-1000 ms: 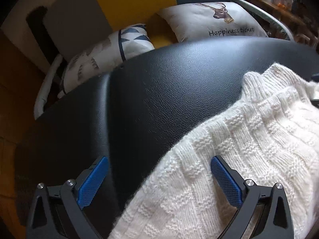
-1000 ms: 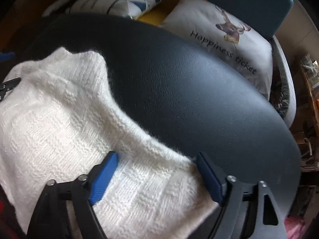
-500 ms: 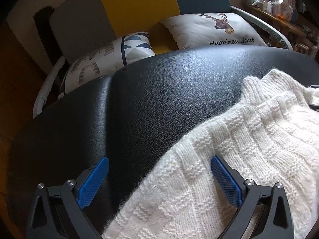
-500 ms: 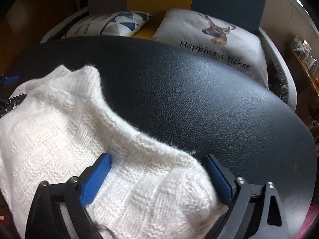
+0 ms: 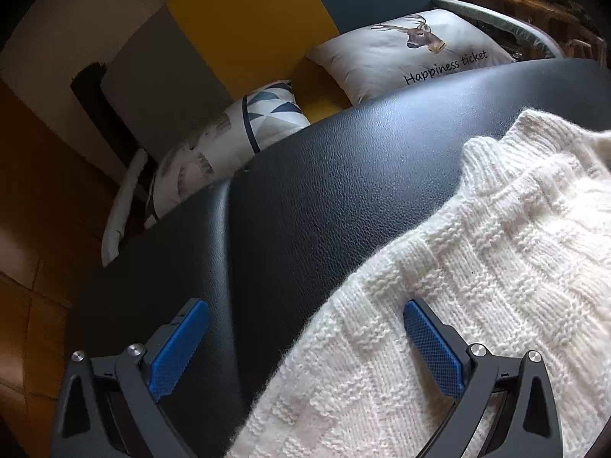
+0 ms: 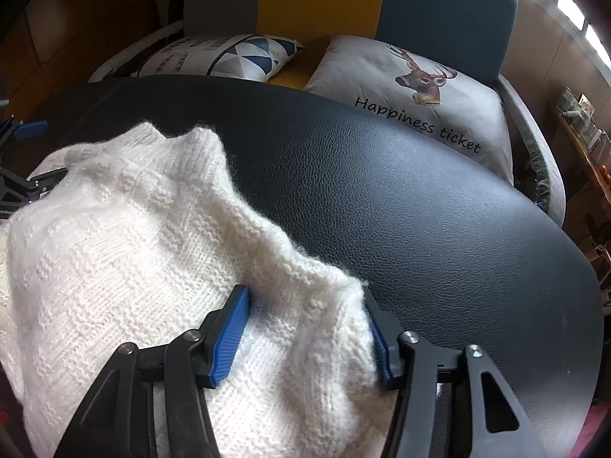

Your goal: Fold clothes

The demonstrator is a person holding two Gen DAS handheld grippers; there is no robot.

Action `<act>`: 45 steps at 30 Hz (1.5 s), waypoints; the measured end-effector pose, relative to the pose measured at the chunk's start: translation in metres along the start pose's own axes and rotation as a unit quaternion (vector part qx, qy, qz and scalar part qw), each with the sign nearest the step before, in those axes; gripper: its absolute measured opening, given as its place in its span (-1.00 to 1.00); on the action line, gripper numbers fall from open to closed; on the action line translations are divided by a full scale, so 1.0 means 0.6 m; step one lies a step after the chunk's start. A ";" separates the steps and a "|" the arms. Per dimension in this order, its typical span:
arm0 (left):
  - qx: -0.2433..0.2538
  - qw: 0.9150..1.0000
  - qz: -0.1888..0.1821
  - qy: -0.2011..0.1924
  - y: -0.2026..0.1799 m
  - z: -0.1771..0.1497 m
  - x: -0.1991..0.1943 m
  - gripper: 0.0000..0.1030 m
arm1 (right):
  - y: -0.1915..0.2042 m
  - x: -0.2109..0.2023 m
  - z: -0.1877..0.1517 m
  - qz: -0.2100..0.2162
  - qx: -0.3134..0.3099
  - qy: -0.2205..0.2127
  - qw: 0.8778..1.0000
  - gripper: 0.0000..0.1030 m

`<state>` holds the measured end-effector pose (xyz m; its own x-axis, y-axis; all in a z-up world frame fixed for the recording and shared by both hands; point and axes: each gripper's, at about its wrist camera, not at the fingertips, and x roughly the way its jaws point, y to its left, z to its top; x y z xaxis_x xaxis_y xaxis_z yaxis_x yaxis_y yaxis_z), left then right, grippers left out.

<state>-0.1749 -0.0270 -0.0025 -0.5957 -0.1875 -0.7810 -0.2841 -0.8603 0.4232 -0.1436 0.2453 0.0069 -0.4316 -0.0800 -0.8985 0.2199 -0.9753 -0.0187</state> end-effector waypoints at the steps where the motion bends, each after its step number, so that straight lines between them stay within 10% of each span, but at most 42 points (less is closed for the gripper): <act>1: 0.002 1.000 0.002 -0.004 -0.001 -0.001 0.000 1.00 | -0.002 0.002 0.000 0.001 0.001 -0.001 1.000 0.10; 14: -0.043 0.998 -0.039 -0.016 0.015 -0.010 0.016 0.97 | 0.009 0.000 0.000 0.001 0.005 -0.016 1.000 0.10; 16: -0.031 0.998 -0.054 -0.026 0.006 -0.013 0.008 0.64 | 0.012 -0.003 -0.003 -0.003 0.006 -0.022 1.000 0.10; 18: -0.009 0.997 -0.070 -0.042 -0.011 -0.017 -0.005 -0.26 | 0.016 -0.005 -0.006 -0.007 0.007 -0.029 1.000 0.04; 21: 0.068 0.996 -0.024 -0.060 -0.067 -0.024 -0.022 -0.78 | 0.027 -0.012 -0.008 -0.017 0.007 -0.039 0.999 -0.17; 32: -0.040 0.992 -0.119 -0.028 0.001 -0.051 -0.046 -0.81 | 0.050 -0.060 -0.039 -0.060 0.016 -0.071 0.996 -0.64; 45: -0.120 0.972 -0.162 -0.124 0.058 -0.061 -0.197 -0.84 | 0.088 -0.285 -0.028 -0.062 0.027 -0.204 0.977 -0.68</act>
